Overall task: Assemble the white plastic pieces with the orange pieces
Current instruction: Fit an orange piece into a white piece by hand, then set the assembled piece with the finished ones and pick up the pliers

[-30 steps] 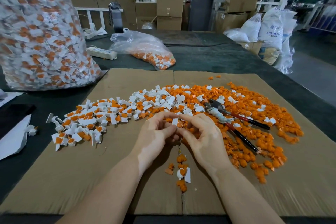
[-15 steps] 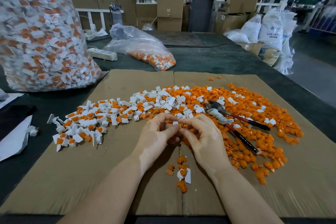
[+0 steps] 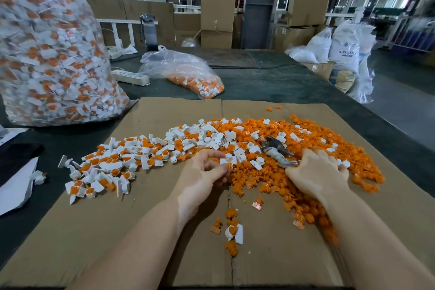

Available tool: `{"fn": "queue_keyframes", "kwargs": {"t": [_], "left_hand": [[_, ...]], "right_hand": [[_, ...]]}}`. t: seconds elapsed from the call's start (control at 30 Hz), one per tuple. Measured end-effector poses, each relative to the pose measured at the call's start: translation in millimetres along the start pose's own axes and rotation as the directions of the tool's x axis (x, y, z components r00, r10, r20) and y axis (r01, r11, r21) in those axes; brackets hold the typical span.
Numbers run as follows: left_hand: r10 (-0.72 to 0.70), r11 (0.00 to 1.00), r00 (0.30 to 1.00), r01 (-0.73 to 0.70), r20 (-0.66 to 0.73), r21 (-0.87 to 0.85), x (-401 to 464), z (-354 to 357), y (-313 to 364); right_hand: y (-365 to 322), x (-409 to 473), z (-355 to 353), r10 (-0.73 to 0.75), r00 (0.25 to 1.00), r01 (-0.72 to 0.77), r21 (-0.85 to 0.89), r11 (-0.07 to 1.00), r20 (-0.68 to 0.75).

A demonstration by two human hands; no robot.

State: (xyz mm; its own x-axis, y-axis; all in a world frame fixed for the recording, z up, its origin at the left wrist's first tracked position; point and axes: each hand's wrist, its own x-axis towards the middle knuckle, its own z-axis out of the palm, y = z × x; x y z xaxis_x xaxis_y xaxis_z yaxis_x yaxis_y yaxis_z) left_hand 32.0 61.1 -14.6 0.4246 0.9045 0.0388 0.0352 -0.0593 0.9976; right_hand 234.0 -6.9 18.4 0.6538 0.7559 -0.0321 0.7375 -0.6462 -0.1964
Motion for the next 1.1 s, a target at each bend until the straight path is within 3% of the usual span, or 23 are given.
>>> {"fn": "queue_keyframes", "kwargs": {"t": [0.07, 0.13, 0.37, 0.53, 0.6, 0.67, 0.73, 0.83, 1.1], "left_hand": [[-0.035, 0.999, 0.999, 0.035, -0.015, -0.035, 2.2, 1.1, 0.4], [-0.076, 0.994, 0.997, 0.074, -0.023, -0.081, 4.5, 1.9, 1.6], [-0.148, 0.980, 0.988, 0.139, -0.050, -0.145, 10.4, 1.7, 3.9], [-0.162, 0.972, 0.983, 0.144, -0.089, -0.184, 10.5, 1.5, 5.0], [-0.182, 0.956, 0.980, 0.158, -0.080, -0.245, 10.7, 0.2, 7.8], [-0.230, 0.925, 0.971, 0.198, -0.065, -0.324, 11.5, -1.6, 12.7], [-0.269, 0.886, 0.962, 0.227, -0.048, -0.403, 12.6, -2.6, 18.1], [-0.299, 0.850, 0.952, 0.238, -0.059, -0.470, 13.5, -3.1, 24.6], [-0.338, 0.860, 0.931, 0.245, -0.139, -0.447, 15.3, -5.4, 28.6]], "right_hand": [[4.5, 9.7, -2.3, 0.041, 0.992, -0.037, -0.040, 0.999, 0.120], [4.5, 14.9, -2.9, 0.045, 0.992, -0.037, -0.067, 0.997, 0.117], [3.3, 10.1, 0.1, -0.084, 0.991, 0.068, -0.153, 0.986, -0.104], [-8.9, -6.3, -13.3, -0.287, 0.909, 0.246, -0.167, 0.955, -0.303], [-16.4, -14.0, -18.8, -0.364, 0.896, 0.361, -0.060, 0.931, -0.253], [-25.2, -22.8, -23.4, -0.411, 0.905, 0.424, 0.187, 0.886, -0.108], [-32.9, -32.4, -27.6, -0.455, 0.891, 0.412, 0.401, 0.818, 0.012], [-38.1, -43.7, -30.0, -0.491, 0.851, 0.311, 0.576, 0.756, 0.186], [-42.0, -48.1, -25.8, -0.471, 0.796, 0.083, 0.702, 0.707, 0.380]]}}
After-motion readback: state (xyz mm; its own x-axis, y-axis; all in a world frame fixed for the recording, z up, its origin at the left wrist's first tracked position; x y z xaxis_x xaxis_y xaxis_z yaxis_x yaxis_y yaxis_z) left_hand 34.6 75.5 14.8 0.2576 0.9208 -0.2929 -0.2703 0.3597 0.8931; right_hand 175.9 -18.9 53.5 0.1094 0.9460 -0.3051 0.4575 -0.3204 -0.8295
